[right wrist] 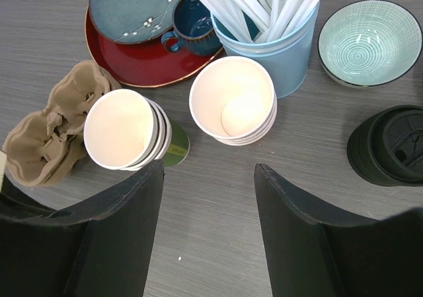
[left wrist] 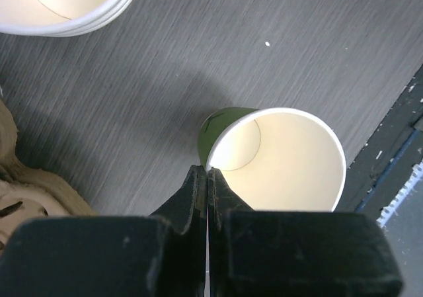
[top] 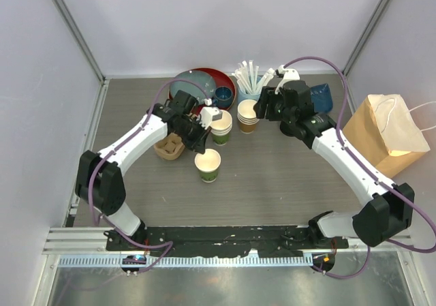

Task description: Pack the takeout coffee

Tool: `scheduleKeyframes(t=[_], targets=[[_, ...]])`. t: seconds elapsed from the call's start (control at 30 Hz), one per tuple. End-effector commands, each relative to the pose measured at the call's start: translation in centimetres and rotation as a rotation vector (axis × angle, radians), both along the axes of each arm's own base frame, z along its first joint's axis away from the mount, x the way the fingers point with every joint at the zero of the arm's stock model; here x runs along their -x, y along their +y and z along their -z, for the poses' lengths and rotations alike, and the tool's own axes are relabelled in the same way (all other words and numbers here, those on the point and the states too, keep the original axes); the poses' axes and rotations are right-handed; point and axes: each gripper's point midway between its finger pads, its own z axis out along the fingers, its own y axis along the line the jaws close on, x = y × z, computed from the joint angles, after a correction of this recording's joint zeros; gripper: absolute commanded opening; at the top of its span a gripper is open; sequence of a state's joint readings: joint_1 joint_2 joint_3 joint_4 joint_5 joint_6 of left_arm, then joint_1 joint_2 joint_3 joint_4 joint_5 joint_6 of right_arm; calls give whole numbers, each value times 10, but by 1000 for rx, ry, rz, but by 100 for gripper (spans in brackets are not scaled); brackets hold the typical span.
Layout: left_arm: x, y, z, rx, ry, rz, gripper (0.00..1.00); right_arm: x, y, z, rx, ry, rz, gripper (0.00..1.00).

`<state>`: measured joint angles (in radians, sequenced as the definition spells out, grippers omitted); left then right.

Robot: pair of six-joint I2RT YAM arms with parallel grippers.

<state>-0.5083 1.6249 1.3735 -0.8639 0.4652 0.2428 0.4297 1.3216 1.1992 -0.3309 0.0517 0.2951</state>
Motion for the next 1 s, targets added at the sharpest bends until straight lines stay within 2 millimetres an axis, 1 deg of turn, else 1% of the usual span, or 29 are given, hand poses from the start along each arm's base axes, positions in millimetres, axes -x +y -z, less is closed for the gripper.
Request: scheduleKeyframes(t=[0.0,0.13,0.2,0.23,0.3,0.33,0.37,0.4,0.43,0.47,0.53,0.57,0.6,0.67,0.7,0.73,0.77,0.8,0.83,0.87,0.9,0.97], targets=[[-25,-10,4,47,-115,3,0,-2,-8,-13,10,-50,17,63],[-29,-10,10,40,-130,8,0,-8,-14,-7,19,-35,41,63],[-31,-10,14,37,-136,10,0,-14,-18,-6,18,-31,57,63],[-31,-10,15,35,-139,10,0,-17,-19,-2,23,-21,60,62],[-33,-10,16,33,-146,9,0,-25,-24,-3,24,-19,77,60],[-33,-10,16,35,-149,9,0,-30,-25,6,33,0,82,58],[-36,-9,15,29,-161,4,0,-39,-27,3,33,-1,96,55],[-35,-9,15,29,-163,6,0,-45,-31,7,41,9,115,54],[-37,-9,12,29,-173,6,0,-49,-31,9,50,14,119,52],[-37,-8,12,28,-175,4,0,-58,-30,13,66,20,122,51],[-37,-8,9,31,-184,7,3,-68,-28,15,80,22,126,48],[-37,-9,9,31,-187,11,6,-76,-26,22,93,38,123,47],[-38,-8,9,28,-191,13,10,-81,-26,24,108,39,122,47],[-38,-7,10,22,-189,16,15,-92,-24,35,137,62,125,43],[-38,-6,10,21,-191,17,22,-96,-25,39,154,68,122,41],[-37,-6,9,20,-189,20,26,-99,-22,36,156,66,113,38],[-37,-6,5,20,-188,22,30,-103,-19,47,169,90,99,38],[-37,-6,3,24,-184,22,39,-104,-18,49,182,97,85,36],[-37,-5,-2,30,-186,20,42,-105,-18,48,189,107,83,35],[-39,-4,-8,33,-191,10,44,-105,-18,52,200,118,81,35],[-41,-3,-13,40,-191,-6,48,-107,-18,58,213,130,78,35],[-45,1,-21,47,-201,-31,52,-108,-19,63,226,138,77,35]])
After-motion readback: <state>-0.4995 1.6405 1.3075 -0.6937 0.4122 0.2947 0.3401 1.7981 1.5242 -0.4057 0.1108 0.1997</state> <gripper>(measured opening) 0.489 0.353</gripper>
